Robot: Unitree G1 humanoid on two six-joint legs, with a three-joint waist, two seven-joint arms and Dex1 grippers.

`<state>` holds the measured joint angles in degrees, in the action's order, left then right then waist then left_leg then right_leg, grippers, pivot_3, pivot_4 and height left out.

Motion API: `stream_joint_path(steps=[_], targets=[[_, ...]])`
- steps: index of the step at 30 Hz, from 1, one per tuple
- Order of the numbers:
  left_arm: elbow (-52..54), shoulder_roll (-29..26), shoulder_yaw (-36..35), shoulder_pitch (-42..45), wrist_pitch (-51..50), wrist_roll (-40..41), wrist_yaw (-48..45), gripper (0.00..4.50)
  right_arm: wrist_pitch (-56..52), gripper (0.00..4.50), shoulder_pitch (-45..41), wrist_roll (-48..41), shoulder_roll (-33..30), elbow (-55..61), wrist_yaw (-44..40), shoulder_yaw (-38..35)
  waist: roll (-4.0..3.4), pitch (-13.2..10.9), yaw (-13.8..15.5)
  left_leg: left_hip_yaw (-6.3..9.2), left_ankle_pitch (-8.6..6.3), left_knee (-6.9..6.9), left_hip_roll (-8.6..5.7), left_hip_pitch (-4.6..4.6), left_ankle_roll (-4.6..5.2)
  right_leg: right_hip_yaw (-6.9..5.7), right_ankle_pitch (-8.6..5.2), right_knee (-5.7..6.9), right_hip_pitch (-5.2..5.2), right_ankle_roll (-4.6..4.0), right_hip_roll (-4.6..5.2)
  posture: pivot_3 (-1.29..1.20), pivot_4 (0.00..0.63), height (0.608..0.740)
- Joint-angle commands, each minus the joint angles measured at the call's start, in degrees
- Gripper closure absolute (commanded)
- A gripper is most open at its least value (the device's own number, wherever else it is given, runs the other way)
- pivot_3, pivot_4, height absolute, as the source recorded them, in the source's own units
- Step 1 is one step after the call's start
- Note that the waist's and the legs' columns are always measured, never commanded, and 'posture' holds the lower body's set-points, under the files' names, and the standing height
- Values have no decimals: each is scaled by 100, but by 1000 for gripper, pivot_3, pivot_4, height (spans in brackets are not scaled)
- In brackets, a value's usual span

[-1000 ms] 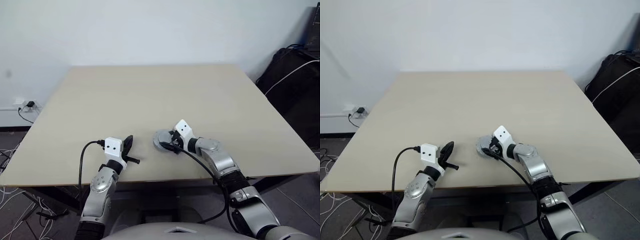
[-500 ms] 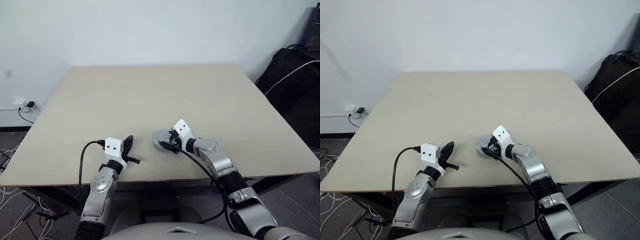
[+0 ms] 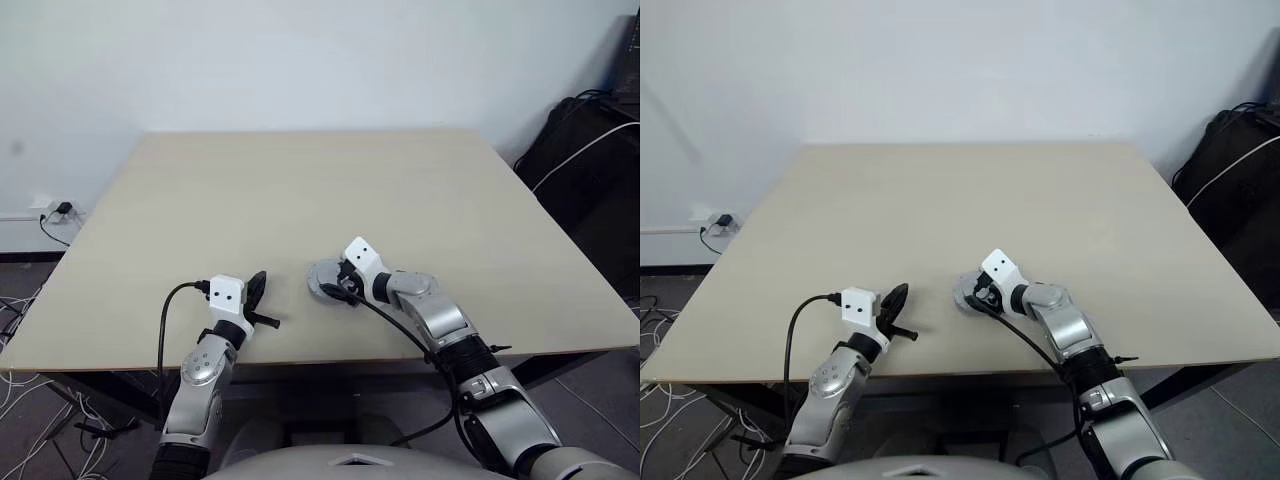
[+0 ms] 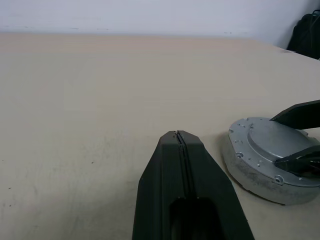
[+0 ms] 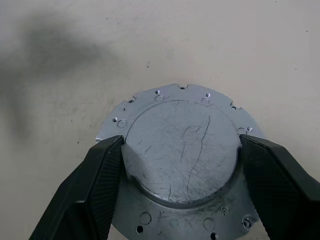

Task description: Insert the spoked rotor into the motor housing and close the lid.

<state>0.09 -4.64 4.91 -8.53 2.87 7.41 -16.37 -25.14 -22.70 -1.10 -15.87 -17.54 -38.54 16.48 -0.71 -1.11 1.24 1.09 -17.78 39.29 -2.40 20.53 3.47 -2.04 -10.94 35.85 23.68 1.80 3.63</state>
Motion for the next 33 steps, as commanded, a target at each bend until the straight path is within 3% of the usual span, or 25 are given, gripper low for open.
stream_joint_path(steps=[1,9,14,19,33], targets=[[285,6,4,25,26,43,-26,4500,-163,1221,32,65,-80,-52,-67,42,1,0,2,0,0,0,0,0,0,0,0,0,0,0,0,0,0,740],[163,126,170,926,-1179,-205,301,4500,-244,1221,126,29,38,22,22,28,3,3,37,3,1,4,-1,-1,0,-4,9,1,-7,16,-4,0,0,740],[-303,359,-91,2074,-2951,692,-122,4500,-285,1221,147,29,84,55,42,21,10,12,11,3,2,7,-2,-6,0,-2,14,1,-16,24,-7,0,0,740],[-780,439,-275,2815,-4089,1311,-481,4500,-312,1221,150,22,111,115,91,2,12,11,-54,5,3,2,-2,-6,-2,-1,14,1,-13,27,-13,0,0,740],[-1348,453,-47,3070,-5187,1001,-153,4500,-424,1221,263,5,118,329,195,-29,13,11,-36,8,10,1,-4,-5,-20,9,11,0,-10,23,-7,0,0,740]])
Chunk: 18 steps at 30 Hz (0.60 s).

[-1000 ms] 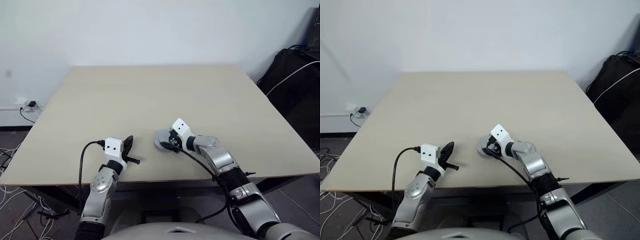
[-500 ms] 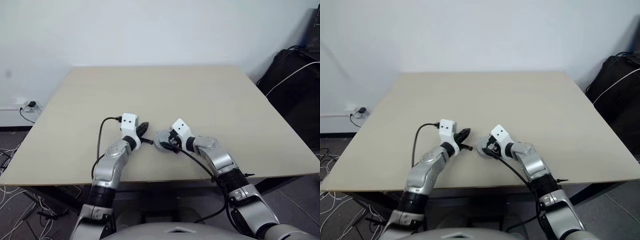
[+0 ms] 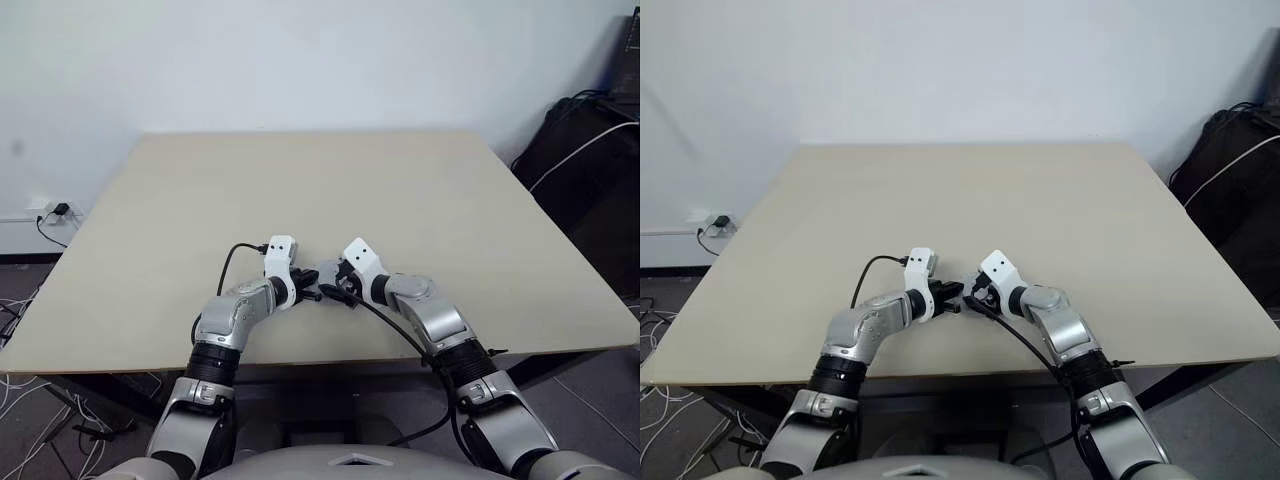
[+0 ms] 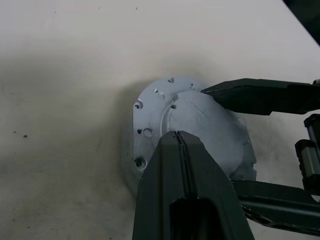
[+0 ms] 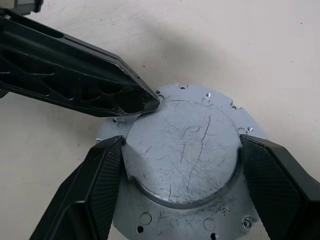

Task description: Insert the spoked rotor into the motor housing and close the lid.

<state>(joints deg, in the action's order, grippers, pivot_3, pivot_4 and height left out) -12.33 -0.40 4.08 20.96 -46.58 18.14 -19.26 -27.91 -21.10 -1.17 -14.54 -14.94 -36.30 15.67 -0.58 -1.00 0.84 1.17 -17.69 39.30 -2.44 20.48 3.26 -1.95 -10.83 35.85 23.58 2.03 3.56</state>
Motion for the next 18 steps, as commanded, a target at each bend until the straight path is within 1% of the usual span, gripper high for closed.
stream_joint_path(steps=[1,9,18], targets=[[-137,40,22,134,-330,-72,176,4500,-158,1221,109,15,-16,82,-25,57,-1,1,6,1,-2,0,-1,0,3,3,-1,0,-1,-1,1,0,0,740],[-291,145,-88,183,-412,-121,441,4500,-191,1221,126,30,-11,110,-11,94,-2,12,24,7,-1,0,-4,-1,0,6,0,0,-3,-1,5,0,0,740],[-332,191,-111,220,-458,-24,405,4500,-196,1221,117,46,-5,101,-3,115,-1,14,21,8,1,0,-4,0,-5,7,-1,0,-2,-2,6,0,0,740]])
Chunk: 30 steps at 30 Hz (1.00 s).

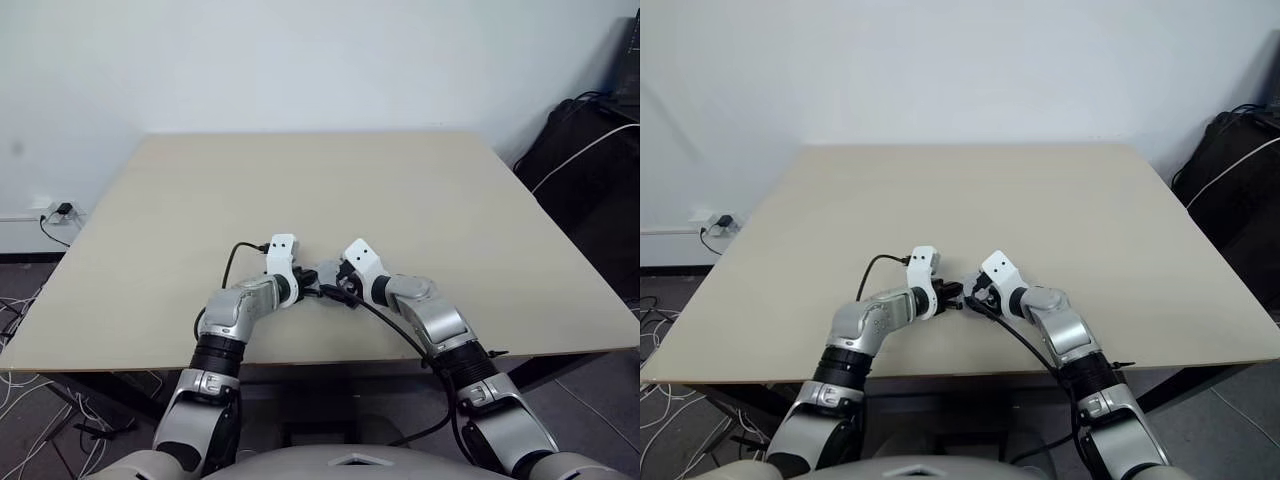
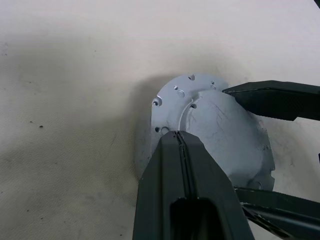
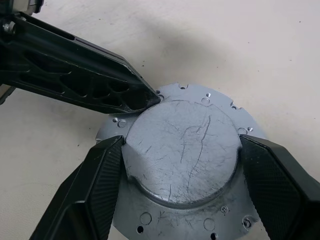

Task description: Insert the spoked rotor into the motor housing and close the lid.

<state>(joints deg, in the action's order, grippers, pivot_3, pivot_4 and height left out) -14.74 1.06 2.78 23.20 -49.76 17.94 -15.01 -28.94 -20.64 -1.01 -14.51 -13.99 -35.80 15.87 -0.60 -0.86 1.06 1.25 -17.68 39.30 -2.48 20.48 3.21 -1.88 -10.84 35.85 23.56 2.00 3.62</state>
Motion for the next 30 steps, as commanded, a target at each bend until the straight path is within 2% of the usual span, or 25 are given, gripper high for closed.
stream_joint_path(steps=[1,4,6,8,14,19,24,26,30], targets=[[-71,45,25,-11,-160,35,-75,4500,-94,1221,73,28,-8,8,-54,92,0,0,0,0,0,0,0,0,1,0,0,0,0,0,0,0,0,740],[-24,61,8,-26,-266,157,-197,4500,-142,1221,111,-16,-13,78,-78,71,0,0,2,0,-1,0,0,0,2,0,-1,0,0,-2,0,0,0,740],[-7,70,21,-32,-302,149,-215,4500,-251,495,178,-79,-42,180,-130,40,-1,1,14,2,-2,0,0,0,3,-1,-1,0,0,-2,1,0,0,740],[2,83,24,-37,-307,145,-220,4500,-345,26,245,-99,-103,275,-189,47,1,2,17,3,-2,0,-1,0,2,-2,-1,-1,-1,-1,1,0,0,740],[125,144,11,-96,-311,164,-192,4500,-530,26,812,-205,-535,947,-291,-98,8,6,78,4,-12,0,-6,2,19,-4,-5,-5,-2,2,9,0,0,740],[248,175,18,-172,-332,179,-210,4500,-807,26,1475,-537,-1026,1976,-427,-444,19,8,110,4,-15,3,-5,1,23,-6,-12,-5,-5,2,11,0,0,740],[288,186,41,-204,-334,172,-256,4500,-1061,26,1856,-864,-1144,2526,-318,-881,23,-1,111,-2,-13,13,-3,5,23,-7,-28,-2,-4,20,9,0,0,740],[277,178,69,-198,-329,164,-284,4500,-1213,26,1978,-1109,-979,2677,-160,-1202,29,-4,119,-2,-13,18,-1,5,23,-7,-29,-2,-6,27,8,0,0,740],[239,173,74,-164,-311,151,-328,4500,-2252,26,1765,-2213,322,2865,949,-2656,29,-4,142,5,-12,21,4,7,23,-8,-24,0,-6,35,5,0,0,740]])
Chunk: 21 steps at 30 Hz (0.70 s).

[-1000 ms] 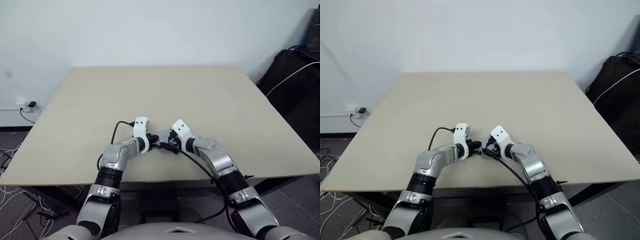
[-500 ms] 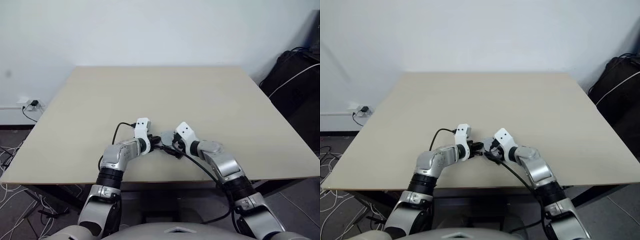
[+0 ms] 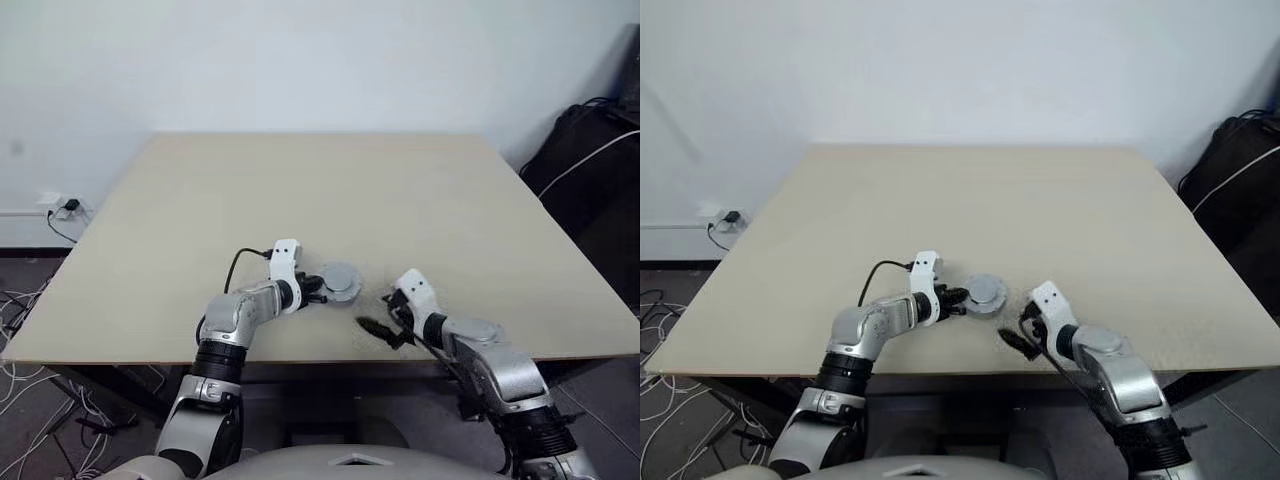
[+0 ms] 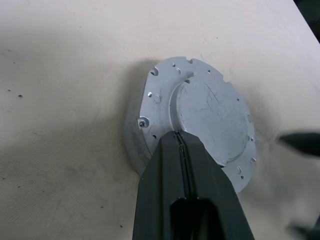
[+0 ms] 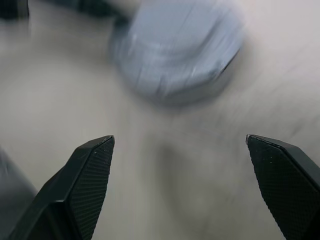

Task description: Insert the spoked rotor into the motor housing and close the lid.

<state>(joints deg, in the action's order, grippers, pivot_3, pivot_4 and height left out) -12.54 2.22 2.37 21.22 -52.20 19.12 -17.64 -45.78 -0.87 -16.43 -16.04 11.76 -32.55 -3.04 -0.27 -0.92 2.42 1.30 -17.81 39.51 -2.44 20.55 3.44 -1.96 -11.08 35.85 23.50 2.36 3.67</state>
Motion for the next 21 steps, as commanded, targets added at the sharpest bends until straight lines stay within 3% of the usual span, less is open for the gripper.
stream_joint_path(steps=[1,8,21], targets=[[22,54,114,37,-71,33,-72,4500,-783,26,-268,-834,679,329,788,-937,-6,1,11,-1,0,0,-1,1,0,2,2,1,1,3,1,0,0,740],[8,17,128,72,-71,22,-163,4500,-1477,26,-779,-1349,1591,-124,1668,-1342,-14,0,8,-1,-4,-2,-9,9,6,2,18,0,14,-27,29,0,0,740],[99,-50,89,52,-114,12,-141,4500,-1144,26,-1440,-1466,1968,-1540,2000,-1455,-28,1,-40,-1,-3,-4,-17,8,6,3,17,1,12,-29,12,0,0,740]])
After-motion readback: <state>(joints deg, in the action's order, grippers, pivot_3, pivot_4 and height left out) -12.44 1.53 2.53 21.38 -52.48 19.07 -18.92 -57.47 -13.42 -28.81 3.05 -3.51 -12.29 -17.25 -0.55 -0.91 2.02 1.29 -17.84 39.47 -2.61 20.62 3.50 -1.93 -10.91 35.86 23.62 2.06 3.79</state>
